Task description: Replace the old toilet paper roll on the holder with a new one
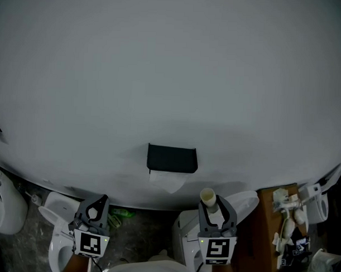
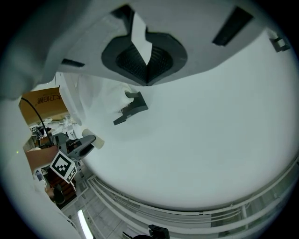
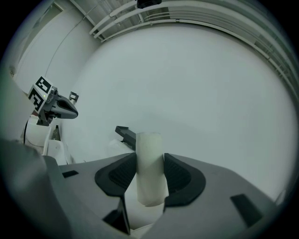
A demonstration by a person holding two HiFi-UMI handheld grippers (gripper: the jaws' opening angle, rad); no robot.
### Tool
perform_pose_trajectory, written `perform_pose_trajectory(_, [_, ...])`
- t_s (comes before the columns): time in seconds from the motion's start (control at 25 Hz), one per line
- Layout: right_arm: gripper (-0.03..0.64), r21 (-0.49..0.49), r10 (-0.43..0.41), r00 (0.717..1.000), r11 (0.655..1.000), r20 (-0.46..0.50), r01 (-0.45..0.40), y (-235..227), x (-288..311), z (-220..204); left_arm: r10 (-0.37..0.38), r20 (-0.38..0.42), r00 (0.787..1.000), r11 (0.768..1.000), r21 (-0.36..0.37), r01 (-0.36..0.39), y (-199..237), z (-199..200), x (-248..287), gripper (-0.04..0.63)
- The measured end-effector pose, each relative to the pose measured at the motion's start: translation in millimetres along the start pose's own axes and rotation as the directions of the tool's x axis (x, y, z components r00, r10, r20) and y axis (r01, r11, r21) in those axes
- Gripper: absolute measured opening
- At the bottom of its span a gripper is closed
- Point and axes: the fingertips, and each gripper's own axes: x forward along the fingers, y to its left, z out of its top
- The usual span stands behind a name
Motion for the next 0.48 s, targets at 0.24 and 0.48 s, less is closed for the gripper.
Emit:
perform_pose_trajectory(0.24, [0.184,0.047,-0.02,1.0,0.999,-0.018,0.021,-14,-11,-9,0.043,0.008,0.999,0.999,-0.02,-0.042,17,3,-15,0.006])
perform_pose_trajectory(0.48, [0.184,0.077,-0.048,0.999,0.996,-0.022,0.05,-25,-24,-14,0.117,-0.01,0.993,0.983,-0.14,-0.117,33,5,-34,0.006])
